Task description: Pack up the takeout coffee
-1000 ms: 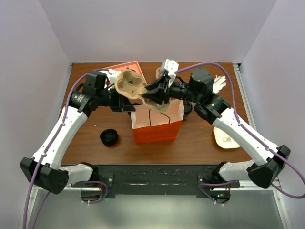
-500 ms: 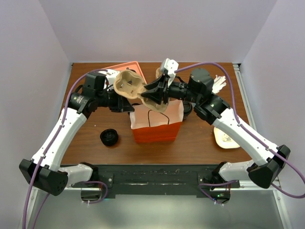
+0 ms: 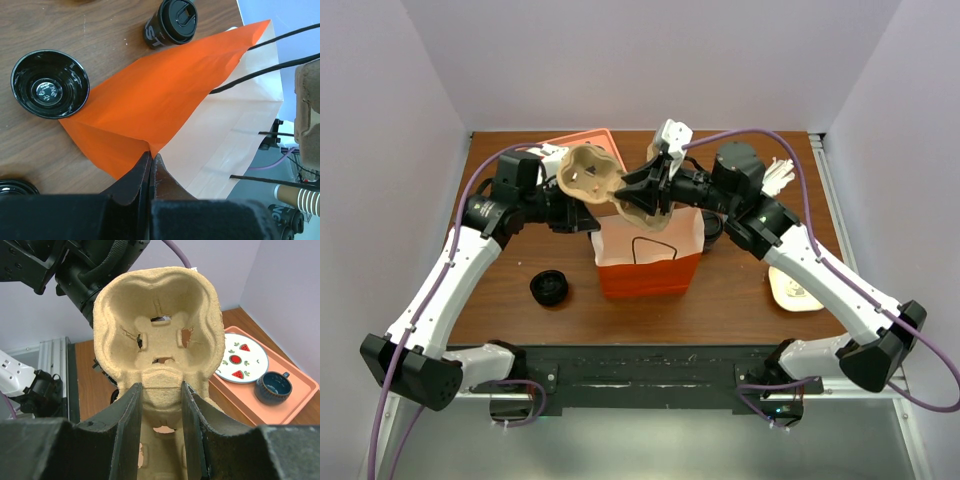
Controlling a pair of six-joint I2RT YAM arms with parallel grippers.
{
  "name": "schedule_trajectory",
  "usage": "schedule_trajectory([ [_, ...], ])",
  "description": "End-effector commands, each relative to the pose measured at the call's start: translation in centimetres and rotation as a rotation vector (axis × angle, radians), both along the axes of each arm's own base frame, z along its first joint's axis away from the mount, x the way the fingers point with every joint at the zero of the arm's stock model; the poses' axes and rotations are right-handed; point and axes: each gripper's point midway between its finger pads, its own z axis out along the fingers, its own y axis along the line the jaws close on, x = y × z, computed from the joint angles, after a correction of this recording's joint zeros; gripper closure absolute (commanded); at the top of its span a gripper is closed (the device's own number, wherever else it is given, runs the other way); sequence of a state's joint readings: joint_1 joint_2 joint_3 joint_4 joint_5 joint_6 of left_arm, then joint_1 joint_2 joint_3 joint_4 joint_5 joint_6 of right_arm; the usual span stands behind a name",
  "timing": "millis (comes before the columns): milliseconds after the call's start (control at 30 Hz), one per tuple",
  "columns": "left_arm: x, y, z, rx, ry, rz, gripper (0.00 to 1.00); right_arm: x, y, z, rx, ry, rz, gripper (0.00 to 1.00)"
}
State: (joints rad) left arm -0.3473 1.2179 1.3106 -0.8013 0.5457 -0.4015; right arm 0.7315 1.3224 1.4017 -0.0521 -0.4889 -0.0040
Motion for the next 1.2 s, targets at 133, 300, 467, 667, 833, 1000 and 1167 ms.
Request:
schedule_trajectory([
  [133,-0.9,-1.1,2.3,-0.071,-0.057,-0.066,1.0,-1.0,-2.2,-2.6,-0.063,-0.085,-0.02,0.87],
  [300,-1.1,-1.3,2.1,-0.077,-0.033,-0.077,1.0,-2.6,-3.1,-4.9,-0.102,-0.089,0.019,0.87],
  [467,-0.7,-1.5,1.9,-0.073,-0.019,-0.074,1.0,-3.0,-3.2,-6.1,-0.16,-0.106,0.05,0.89],
  [667,-0.1,-1.7,2.2,-0.07,-0.028,-0.081,1.0,-2.4,-3.4,-7.4,-0.235,-0.173,0.065,0.88],
  [833,0.1,-1.8,2.1,-0.065,-0.04,-0.1,0.99,-1.8,-3.1,-6.3,-0.238,-0.262,0.07,0.88],
  [1000,2.3,-1.1,3.2,-0.006,-0.078,-0.023,0.68,-0.1,-3.1,-6.2,-0.252,-0.27,0.042,0.88],
  [1167,4.4,1.3,6.1,0.071,-0.126,0.167,0.52,0.7,-3.1,-4.4,-0.176,-0.241,-0.027,0.91],
])
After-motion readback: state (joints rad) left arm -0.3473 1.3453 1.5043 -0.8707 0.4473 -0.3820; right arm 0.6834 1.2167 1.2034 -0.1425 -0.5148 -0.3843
